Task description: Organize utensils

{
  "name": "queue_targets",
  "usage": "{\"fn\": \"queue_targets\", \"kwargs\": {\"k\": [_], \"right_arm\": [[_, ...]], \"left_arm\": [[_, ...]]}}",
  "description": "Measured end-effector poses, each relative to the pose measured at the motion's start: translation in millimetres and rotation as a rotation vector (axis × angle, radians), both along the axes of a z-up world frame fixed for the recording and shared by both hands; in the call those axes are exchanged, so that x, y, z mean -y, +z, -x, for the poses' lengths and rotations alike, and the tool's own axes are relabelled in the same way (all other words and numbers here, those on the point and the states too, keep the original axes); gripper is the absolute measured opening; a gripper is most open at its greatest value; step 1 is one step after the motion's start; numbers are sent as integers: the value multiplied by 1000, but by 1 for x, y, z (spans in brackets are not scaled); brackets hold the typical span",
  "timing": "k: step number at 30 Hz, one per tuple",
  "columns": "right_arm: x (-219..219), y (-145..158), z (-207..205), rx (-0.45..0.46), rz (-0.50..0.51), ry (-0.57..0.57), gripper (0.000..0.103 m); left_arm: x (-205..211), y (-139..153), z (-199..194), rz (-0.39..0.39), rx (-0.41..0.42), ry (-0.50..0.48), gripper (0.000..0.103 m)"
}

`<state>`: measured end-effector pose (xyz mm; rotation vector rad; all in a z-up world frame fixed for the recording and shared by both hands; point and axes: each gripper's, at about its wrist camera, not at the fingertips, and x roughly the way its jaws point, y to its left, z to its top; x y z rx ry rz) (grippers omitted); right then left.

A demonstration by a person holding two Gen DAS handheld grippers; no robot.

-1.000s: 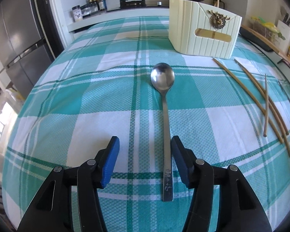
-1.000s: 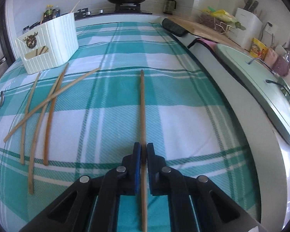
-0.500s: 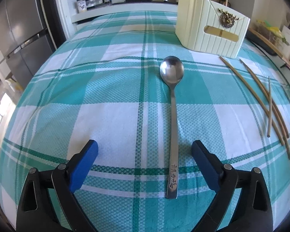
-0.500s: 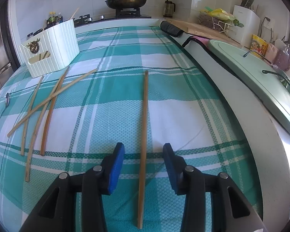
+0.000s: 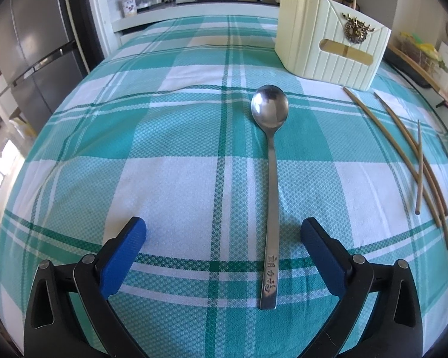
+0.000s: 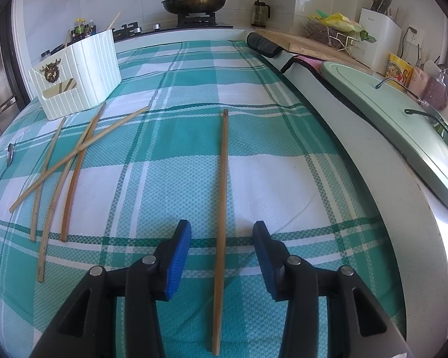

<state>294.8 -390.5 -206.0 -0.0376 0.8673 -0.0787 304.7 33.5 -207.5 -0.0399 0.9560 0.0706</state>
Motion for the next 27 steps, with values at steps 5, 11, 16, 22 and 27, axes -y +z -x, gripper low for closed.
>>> {"fn": "queue_targets", "kwargs": {"k": [5,11,16,22,27], "right_arm": [[0,0,0,1,-1,-1,44],[1,0,-1,1,-7,-1,44],[6,1,0,-3,-48,8,49],[4,2,6,-50,-27,55,55],[8,4,9,-109,-33,79,55]], "left_arm": [[0,0,0,0,0,0,103],[0,0,0,2,-2,-3,102],[0,0,2,0,-28,-63,103],[-5,2,9,0,-84,-144,103],[-8,5,0,16,-138,-171,102]]}}
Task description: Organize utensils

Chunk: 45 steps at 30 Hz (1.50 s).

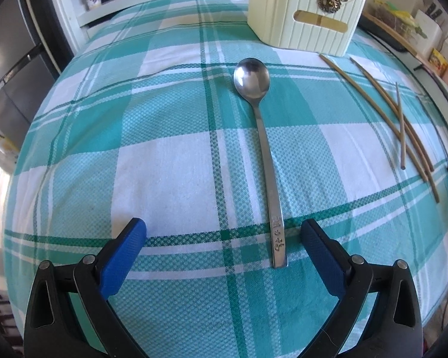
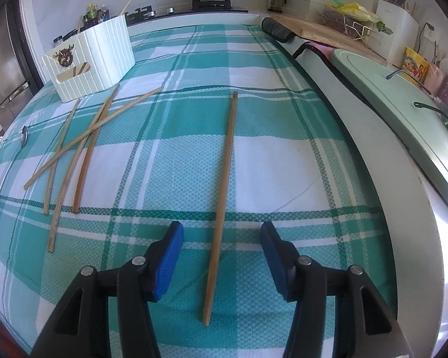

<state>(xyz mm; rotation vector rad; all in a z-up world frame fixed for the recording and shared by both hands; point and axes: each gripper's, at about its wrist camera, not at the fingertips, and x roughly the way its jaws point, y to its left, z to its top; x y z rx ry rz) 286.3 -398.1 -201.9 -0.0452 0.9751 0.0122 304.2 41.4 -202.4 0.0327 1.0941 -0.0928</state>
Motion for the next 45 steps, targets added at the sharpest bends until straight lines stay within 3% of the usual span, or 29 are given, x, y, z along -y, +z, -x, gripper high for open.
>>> {"fn": "queue_targets", "kwargs": {"k": [5,20,22,25,26,28,29,30,33,38,45], "right_arm": [[2,1,-2,-44,4,19,55],[9,4,-70,-114,22,58,55],[10,5,-87,-114,12,55,57],[12,6,-115,-120,-23,31,57],[14,6,-123,-118,-35,18,55],[16,7,-138,-110,-43,-14,40],[17,8,-145,-104,-37,-27,14],[18,8,-151,-108,-44,-33,7],[26,11,-159,-98,-111,-60,6],[22,55,-125,42,-220,-18,6],[-5,138,-52,226,-251,89,6]], "left_arm": [[0,7,-16,65,-11,-4,102],[30,2,-88,-28,-32,-31,102],[34,4,-97,-32,-33,-31,97],[39,7,-108,-14,-33,-22,81],[40,9,-111,-15,-28,-18,71],[42,12,-114,-26,-9,-17,46],[42,14,-116,-21,-1,-17,36],[41,14,-117,-13,-8,-13,36],[35,25,-112,20,25,-1,36],[27,71,-80,66,141,-16,36],[12,134,-28,143,285,-43,36]]}}
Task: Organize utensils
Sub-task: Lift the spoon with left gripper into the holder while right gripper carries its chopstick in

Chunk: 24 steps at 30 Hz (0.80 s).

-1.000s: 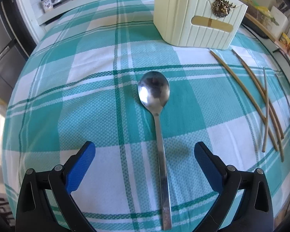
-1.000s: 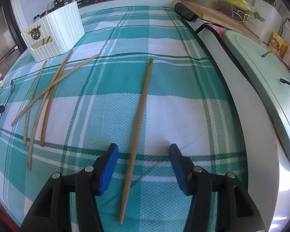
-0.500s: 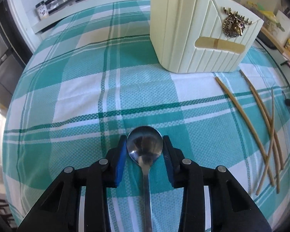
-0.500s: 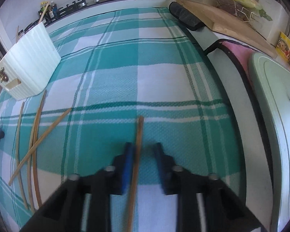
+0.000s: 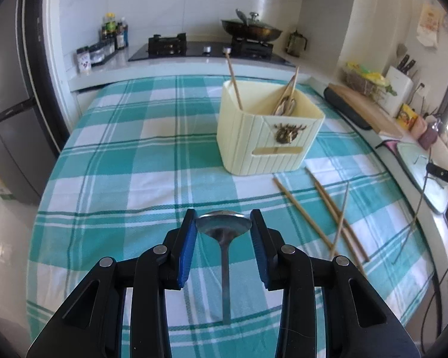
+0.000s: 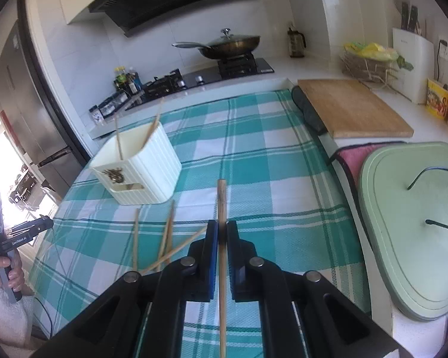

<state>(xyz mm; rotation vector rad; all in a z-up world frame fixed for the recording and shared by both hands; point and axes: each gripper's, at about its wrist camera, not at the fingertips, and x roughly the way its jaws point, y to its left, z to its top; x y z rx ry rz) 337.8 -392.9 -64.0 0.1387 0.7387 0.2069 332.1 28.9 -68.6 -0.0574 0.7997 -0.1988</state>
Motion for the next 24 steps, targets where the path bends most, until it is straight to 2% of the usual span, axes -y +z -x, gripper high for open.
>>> {"fn": "queue_targets", "kwargs": {"k": [5,11,15,18,24], "right_arm": [[-20,36,33,96,23,45,6],[-45,68,39,193,45,75,6],[-57,88,25,234,51,95,6],[-66,102,7,263,51,114,6],[-96,144,-41,365,22,166,6]], "left_arm": [[-7,26,20,31,65,-7,36],[-13,49,26,61,92,-24,36],[-15,71,18,68,110,-36,36],[-17,100,3,86,151,-30,36],[-8,166,-44,172,333,-41,36]]}}
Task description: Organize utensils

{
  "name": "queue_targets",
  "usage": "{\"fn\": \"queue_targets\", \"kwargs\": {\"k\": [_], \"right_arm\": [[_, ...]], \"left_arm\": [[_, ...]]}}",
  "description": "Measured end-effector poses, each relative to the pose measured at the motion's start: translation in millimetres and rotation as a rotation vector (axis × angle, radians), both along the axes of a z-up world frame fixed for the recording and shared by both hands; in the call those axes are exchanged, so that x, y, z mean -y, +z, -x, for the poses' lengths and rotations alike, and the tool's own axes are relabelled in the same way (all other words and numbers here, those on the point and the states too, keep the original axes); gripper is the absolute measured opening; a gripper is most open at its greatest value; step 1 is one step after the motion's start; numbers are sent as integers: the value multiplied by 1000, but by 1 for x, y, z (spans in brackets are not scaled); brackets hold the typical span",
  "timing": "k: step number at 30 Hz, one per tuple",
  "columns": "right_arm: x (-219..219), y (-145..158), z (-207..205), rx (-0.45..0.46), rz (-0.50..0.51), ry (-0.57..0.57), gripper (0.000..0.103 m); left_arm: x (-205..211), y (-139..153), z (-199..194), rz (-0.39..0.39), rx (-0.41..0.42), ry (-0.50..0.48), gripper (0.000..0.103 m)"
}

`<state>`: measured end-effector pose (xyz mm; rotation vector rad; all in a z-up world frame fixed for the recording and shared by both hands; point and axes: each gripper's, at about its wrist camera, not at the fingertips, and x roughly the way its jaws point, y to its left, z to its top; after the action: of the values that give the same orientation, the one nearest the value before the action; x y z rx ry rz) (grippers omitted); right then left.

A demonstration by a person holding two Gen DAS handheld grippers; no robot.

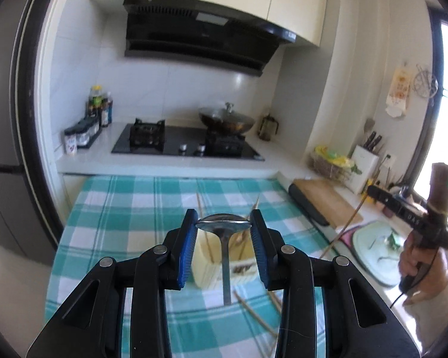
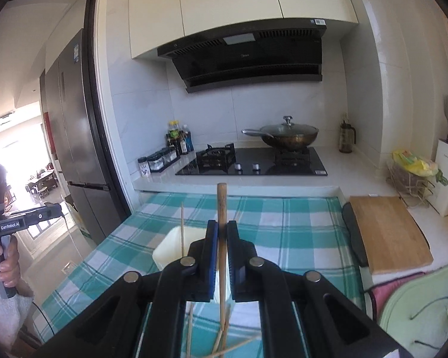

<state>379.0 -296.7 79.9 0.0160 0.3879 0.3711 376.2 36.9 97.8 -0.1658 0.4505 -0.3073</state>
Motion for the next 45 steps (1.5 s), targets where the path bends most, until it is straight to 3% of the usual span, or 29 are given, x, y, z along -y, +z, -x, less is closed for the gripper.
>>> {"fn": "queue_targets", "kwargs": {"k": [5,9,18,23,28,30,31,33,36,38,41,45], "right_arm": [[-33,18,-37,117,-26,30,6],[-55,1,-74,134,-31,43,6],[-87,-87,-158,-178,49,85,6],[-90,-117,-186,-320,45,69,8],[-84,-113,-184,-330,15,49,10],[-74,-103,-172,-313,-1,46,10],[-67,-96,-162,-299,-1,43,14],[-50,-88,-134,-263,12,27,46],[-18,-94,-83,-221,52,-13,50],[7,-117,-50,-244,85,-59,50],[45,-178,2,-337,138,-174,50],[76,-257,62,-480,228,-312,50]], "left_arm": [[19,3,-60,0,56,80,36],[29,-37,-112,-19,-49,114,36],[47,-135,-177,-105,-371,80,36],[53,-157,-183,-90,-445,57,37],[40,-147,-161,-93,-446,19,40],[29,-141,-142,-126,-433,29,50],[23,-140,-130,-146,-428,35,52],[12,-144,-99,-183,-424,45,59],[3,-172,-46,-213,-445,44,64],[7,-203,-8,-225,-473,24,64],[28,-244,37,-253,-497,-13,64],[78,-270,66,-287,-484,-143,64]]}}
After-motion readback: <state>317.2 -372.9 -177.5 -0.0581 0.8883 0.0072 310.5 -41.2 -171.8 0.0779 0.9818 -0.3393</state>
